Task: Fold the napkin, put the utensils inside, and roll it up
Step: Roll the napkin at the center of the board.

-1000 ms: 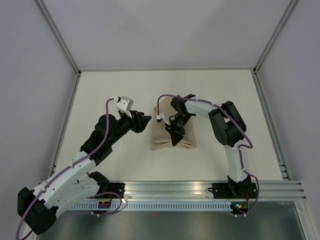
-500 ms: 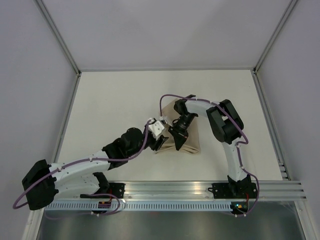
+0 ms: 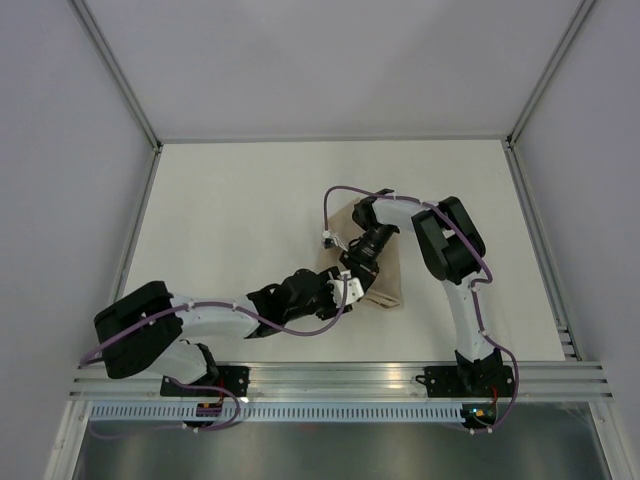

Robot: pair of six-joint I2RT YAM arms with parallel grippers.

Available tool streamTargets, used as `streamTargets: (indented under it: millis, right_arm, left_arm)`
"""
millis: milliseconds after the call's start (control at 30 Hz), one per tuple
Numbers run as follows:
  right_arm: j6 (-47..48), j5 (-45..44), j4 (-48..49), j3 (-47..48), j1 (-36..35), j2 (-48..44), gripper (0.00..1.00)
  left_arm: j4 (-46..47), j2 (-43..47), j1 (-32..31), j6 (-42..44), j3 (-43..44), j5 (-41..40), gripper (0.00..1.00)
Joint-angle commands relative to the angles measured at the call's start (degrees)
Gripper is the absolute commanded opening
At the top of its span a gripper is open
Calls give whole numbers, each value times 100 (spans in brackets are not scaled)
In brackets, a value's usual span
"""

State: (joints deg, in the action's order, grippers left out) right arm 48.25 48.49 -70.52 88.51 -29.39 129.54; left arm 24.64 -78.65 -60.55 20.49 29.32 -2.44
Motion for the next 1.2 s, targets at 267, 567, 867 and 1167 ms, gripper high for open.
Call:
streamTargets:
  millis: [267,567,867,1167]
  right_arm:
    - [466,-911,408,26,135,485,13]
    - [510,-947,346,61,179,546,13]
    - [519,-929,276,184,205,643,12]
    - [528,-885,170,298,223,731,12]
  left_arm:
    - [418,-879,-264,807,487,103,65]
    - [348,-1442,-378,1132,724,-64,66]
    - [349,-1715,-387,1185,777,-161,62]
    - [-73,-2101,-387,904,1040,68,34]
